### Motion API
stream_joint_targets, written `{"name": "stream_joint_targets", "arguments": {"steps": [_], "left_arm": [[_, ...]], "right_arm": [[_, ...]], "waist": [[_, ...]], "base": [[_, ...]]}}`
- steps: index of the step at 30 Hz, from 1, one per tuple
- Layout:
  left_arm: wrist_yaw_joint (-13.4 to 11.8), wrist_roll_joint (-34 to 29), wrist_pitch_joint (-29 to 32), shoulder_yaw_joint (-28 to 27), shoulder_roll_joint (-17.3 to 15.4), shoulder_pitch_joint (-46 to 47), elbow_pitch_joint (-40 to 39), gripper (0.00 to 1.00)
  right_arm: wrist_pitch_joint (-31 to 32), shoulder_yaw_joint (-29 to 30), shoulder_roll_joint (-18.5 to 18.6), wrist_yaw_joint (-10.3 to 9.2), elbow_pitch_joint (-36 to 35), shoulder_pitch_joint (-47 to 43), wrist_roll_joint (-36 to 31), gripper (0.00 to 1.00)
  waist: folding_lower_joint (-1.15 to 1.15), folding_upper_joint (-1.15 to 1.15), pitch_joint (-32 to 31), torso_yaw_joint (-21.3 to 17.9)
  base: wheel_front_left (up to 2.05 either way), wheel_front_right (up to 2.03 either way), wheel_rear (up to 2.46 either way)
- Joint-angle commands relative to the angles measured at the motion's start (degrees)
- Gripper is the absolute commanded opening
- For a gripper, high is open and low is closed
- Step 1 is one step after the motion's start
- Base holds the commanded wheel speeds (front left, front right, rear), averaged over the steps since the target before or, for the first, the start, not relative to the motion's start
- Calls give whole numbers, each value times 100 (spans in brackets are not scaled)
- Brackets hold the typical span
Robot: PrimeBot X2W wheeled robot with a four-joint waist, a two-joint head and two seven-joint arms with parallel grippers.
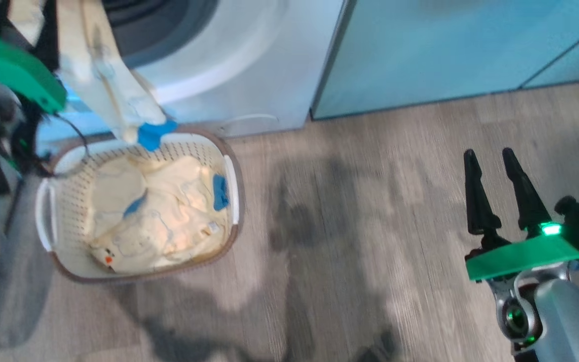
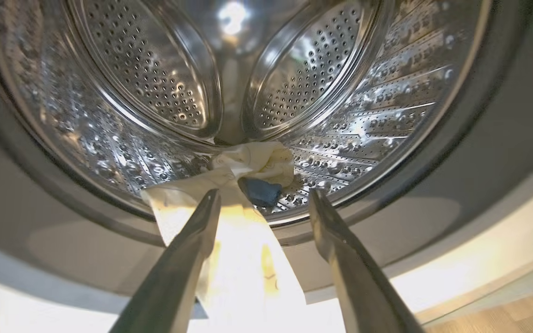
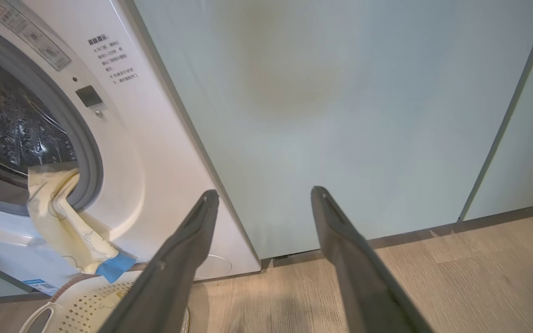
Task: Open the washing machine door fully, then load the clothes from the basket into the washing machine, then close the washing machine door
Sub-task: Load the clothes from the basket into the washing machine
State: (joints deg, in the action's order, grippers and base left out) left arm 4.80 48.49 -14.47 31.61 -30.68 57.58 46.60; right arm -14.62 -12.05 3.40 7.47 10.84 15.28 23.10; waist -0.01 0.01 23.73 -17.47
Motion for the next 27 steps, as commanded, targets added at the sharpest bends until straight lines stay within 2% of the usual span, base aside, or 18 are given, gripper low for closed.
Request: {"name": "stream_joint_targets", "arguments": {"steps": [1,3,6,14,20,27], "left_arm": [[-83,-98,-50,-359,-176,-229,-278,100],[-228,-325,-51,-748,-55,-1114,-731,100],[-337,-492,-51,-1123,83,-1935,-1086,100],[-427,-755,-52,-1914,422,-3406,-1653,100],[-396,-1028,-52,-2284,604,-4105,-1830,100],[-270,-1271,-52,-2568,806,-4313,-1860,100]], "right_arm": [[-38,-57,92,2,-131,-79,-26,100],[-38,-56,128,2,-117,-204,-13,100],[-38,-60,166,2,-112,-317,5,100],[-38,-8,199,2,-162,-545,14,100],[-38,-2,193,2,-198,-582,26,100],[-38,-25,167,2,-215,-525,37,100]], "waist": [[1,-1,-327,145],[1,-1,-554,183],[1,-1,-733,207],[1,-1,-895,278],[1,-1,-817,287],[1,-1,-656,271]], "base": [[0,0,0],[0,0,0],[0,0,0],[0,0,0],[0,0,0],[0,0,0]]}}
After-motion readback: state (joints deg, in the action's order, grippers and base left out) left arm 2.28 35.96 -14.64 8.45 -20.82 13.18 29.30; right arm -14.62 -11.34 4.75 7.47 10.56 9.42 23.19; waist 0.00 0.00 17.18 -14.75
